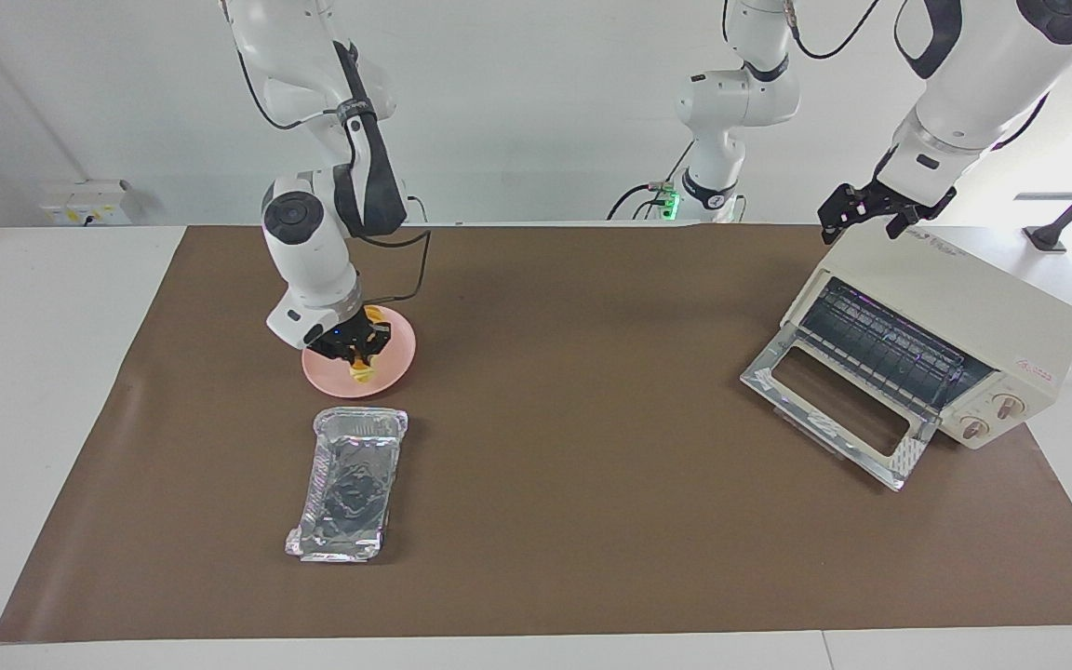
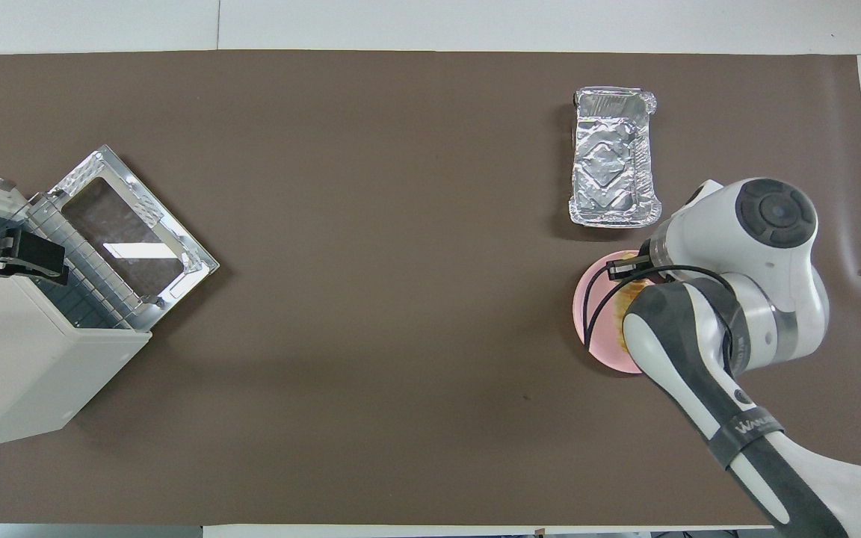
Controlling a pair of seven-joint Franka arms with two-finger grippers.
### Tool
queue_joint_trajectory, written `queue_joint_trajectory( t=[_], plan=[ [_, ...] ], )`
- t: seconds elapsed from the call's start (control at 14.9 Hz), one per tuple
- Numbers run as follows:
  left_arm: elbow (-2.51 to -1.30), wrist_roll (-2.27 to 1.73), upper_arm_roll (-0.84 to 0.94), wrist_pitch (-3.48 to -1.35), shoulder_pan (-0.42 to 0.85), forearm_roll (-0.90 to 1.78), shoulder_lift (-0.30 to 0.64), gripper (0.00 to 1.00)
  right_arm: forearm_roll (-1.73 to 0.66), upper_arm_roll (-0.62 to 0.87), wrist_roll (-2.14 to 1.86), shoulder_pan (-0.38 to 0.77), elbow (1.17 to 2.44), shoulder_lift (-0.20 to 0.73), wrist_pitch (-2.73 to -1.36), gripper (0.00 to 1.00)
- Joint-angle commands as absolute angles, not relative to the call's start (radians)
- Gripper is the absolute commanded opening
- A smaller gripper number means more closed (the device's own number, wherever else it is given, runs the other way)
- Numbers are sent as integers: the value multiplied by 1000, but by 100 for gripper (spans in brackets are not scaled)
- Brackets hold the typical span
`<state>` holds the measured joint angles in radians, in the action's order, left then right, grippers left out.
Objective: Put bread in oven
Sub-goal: 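Reach the right gripper down and grasp the bread slices on the plate, then lift the bread with the right gripper and carry it over the foil tray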
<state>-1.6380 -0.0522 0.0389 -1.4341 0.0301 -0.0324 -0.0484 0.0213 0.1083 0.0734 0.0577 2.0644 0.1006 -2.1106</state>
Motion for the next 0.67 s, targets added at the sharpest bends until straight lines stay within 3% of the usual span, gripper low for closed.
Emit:
queue_joint_trajectory(
  t=[0.0,0.2,0.47,0.6],
  plan=[
    [-1649,-61,46,-1425,18,-23,-67,100,20,112,40,20,1772,215,-1944,0],
    [-1649,-61,46,-1425,18,-23,-67,100,12,112,31,-2,1598,300,-1910,0],
    [-1649,-61,46,-1425,18,-23,-67,100,29,107,37,14,1211,604,-1816,0],
    [-1649,-61,46,-1425,18,-23,-67,100,31,98,43,23,1140,684,-1833,0]
  ],
)
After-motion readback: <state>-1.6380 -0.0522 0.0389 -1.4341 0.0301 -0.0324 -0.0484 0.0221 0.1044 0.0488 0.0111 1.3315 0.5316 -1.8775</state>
